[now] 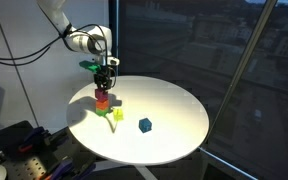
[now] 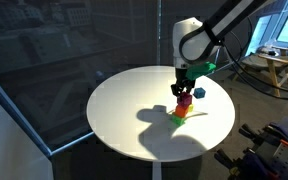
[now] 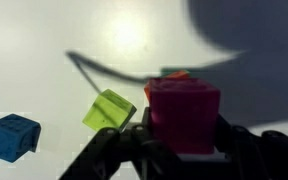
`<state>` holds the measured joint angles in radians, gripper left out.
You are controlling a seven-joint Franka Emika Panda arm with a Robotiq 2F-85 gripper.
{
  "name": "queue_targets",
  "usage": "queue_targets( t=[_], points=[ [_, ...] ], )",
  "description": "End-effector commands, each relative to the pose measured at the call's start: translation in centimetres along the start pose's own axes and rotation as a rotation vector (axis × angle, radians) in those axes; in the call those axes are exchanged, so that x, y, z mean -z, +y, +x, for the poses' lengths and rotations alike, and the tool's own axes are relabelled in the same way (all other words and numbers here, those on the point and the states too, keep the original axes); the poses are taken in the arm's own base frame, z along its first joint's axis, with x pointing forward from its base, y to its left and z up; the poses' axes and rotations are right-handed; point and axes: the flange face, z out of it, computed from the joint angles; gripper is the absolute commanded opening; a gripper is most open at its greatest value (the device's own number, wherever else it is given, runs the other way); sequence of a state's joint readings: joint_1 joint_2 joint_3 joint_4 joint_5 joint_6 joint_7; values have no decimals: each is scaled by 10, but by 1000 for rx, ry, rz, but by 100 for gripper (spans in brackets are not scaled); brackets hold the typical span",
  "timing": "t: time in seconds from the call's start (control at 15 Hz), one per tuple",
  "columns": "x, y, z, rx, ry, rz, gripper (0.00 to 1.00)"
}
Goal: Pick up the pink block and put it on the orange block
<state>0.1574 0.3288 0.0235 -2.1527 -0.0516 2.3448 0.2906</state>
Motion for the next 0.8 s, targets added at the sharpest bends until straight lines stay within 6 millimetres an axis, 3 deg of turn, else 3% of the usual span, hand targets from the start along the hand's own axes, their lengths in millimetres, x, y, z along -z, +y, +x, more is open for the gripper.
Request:
queue_targets(
  t=[0.0,0.73],
  points=[
    [4,1,-5,25,19,-12,30],
    [-1,1,-4,22,12,-11,30]
  ],
)
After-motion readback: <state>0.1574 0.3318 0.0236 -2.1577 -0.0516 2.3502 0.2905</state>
